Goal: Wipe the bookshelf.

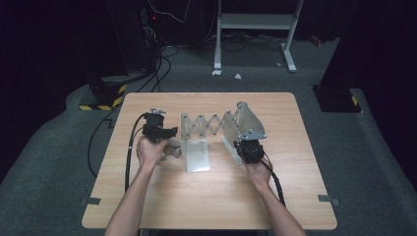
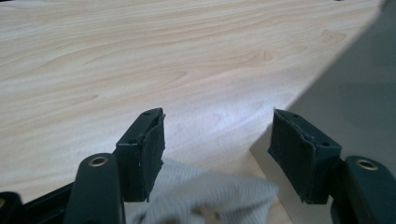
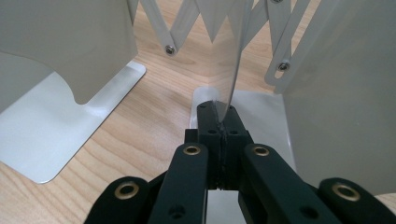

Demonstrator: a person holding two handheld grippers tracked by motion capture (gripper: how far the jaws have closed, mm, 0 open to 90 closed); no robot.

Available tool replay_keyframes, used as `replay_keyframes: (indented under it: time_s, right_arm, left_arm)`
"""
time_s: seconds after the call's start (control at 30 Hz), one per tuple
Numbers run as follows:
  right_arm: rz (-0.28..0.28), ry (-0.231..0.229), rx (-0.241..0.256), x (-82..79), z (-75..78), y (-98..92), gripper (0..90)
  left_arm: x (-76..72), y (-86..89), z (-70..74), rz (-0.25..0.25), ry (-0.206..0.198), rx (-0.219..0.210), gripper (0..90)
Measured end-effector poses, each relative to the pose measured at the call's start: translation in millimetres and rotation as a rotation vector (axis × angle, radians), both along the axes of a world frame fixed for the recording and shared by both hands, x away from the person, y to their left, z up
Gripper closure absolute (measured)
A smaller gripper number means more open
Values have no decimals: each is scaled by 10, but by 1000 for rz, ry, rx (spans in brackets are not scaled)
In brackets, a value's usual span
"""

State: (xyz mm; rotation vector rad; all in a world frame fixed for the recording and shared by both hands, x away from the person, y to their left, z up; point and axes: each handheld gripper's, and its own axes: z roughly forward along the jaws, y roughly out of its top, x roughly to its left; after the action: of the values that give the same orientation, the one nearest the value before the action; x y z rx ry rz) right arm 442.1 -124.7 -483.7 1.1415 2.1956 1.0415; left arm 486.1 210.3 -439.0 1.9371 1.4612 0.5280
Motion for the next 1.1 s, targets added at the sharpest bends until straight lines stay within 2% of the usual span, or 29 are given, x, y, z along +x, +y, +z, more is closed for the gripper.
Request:
replay_keyframes:
  time_s: [0.2,0.23,0.33,0.43,0.57,0.73,1.1]
  right_arm:
    - [10,3,-6,-45,7,-44,900]
    - [13,3,-8,-49,7,-49,900]
    - [17,6,-6,-44,5,-50,900]
    - [20,9,-13,-29,15,-40,900]
    - [18,16,-15,1,23,-32,900]
    - [12,24,-21,49,42,16,900]
    - [42,45,-16,102,58,101,896]
  left_arm:
    - [170,-26,-3,-17,1,-49,347]
    - [196,-44,-14,-28,17,-41,342]
    - [203,-82,-31,-63,16,-50,335]
    - [183,-104,-38,-81,19,-29,354]
    - [119,-102,-45,-115,10,-37,357]
    - [45,-109,-44,-151,20,-41,358]
    - [-239,-80,-87,-169,14,-80,364]
